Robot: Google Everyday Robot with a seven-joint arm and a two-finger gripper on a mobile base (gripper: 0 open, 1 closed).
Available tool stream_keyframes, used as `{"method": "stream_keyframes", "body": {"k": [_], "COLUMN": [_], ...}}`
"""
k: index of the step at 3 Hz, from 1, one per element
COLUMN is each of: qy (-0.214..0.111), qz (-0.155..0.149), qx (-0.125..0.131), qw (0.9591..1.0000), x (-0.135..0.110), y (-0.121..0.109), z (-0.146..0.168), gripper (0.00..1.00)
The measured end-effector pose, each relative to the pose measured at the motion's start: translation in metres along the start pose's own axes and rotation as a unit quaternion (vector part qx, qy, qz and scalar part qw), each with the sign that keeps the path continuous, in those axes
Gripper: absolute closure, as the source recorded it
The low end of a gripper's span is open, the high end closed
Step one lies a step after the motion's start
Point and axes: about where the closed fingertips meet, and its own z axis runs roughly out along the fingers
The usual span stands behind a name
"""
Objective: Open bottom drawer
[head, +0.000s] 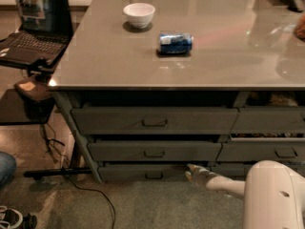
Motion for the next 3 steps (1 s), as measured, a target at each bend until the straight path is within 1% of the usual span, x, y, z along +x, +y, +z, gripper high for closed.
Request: {"method": "stream_keyframes", "body": {"k": [1,2,3], "qy": [0.018,0.018,0.018], "qz": [0.000,0.000,0.000], "qx": [-0.011,-0.011,-0.011], "qw": [0.9998,0.9998,0.9998], "x": [0.0044,0.0044,0.0044], "y": [0.0111,0.0112,0.0112], "z": [-0.0196,-0.0195,-0.0195], "gripper": [1.00,1.00,0.81]}}
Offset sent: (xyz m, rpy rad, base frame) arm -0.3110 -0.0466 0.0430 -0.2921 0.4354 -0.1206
